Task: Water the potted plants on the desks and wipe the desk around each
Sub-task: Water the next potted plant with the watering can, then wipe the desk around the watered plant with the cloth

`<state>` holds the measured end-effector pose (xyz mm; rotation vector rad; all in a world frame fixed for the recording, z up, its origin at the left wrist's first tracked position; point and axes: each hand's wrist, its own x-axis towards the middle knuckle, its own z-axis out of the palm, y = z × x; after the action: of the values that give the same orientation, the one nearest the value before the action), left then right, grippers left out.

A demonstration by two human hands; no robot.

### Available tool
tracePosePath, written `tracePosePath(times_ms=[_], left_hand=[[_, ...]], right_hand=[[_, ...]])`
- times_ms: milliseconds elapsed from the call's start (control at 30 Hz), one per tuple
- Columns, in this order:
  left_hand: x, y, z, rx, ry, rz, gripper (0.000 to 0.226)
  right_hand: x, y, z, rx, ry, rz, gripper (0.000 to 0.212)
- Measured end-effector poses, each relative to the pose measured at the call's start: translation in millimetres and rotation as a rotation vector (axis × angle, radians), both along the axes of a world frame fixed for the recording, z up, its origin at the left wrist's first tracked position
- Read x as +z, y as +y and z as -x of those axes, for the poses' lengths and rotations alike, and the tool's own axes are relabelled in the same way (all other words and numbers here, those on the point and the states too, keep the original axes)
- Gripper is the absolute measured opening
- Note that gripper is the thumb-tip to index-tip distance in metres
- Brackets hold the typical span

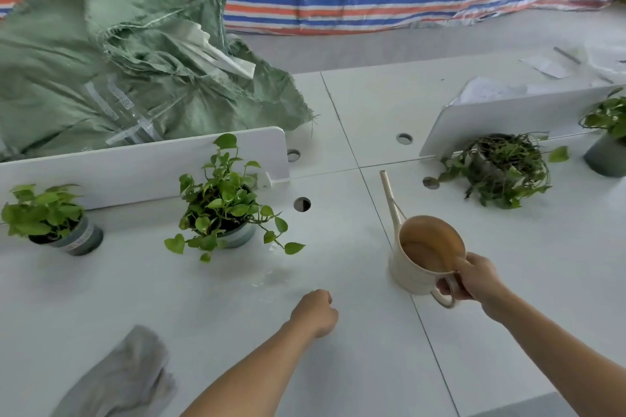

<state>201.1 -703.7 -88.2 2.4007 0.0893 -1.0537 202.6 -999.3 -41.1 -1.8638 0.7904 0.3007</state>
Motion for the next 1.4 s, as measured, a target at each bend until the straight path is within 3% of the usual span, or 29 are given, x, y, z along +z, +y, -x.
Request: tracePosePath(times_ms=[400, 467, 600, 767, 900, 1133, 1233, 1400], left_hand=[[-33.0, -2.3, 11.6, -0.114, 0.089, -0.179, 0.046], [-34.1, 0.3, 12.0, -0.101, 0.091, -0.161, 0.048], [-30.3, 12.3, 13.4, -0.059, 0.022, -0.121, 0.043], [-9.4, 41.1, 16.0, 0.075, -0.136, -0.048, 0.010], [12.8, 78.3, 16.7, 0.147, -0.246, -0.006, 0.018], [33.8, 195.9, 30.0, 0.382, -0.314, 0.020, 0.020], [35.8, 243.7, 30.4, 0.494, -0.331, 0.007, 0.021], [42.2, 293.5, 14.9, 0.699, -0.337, 0.017, 0.042]], right_hand=[[-23.0, -31.4, -17.5, 0.016, 0.045, 0.039, 0.024], [-24.1, -33.5, -19.6, 0.097, 0.112, 0.180, 0.031], [-10.4, -27.5, -17.1, 0.265, 0.175, 0.673, 0.044], [8.2, 13.1, -16.7, 0.226, 0.009, 0.826, 0.040], [19.1, 67.6, -16.5, 0.249, -0.120, 0.766, 0.032], [24.8, 199.2, -8.4, 0.415, -0.114, 0.590, 0.027], [14.0, 248.0, -3.2, 0.433, -0.072, 0.399, 0.023], [-5.6, 312.9, -0.4, 0.443, 0.025, 0.028, 0.026]])
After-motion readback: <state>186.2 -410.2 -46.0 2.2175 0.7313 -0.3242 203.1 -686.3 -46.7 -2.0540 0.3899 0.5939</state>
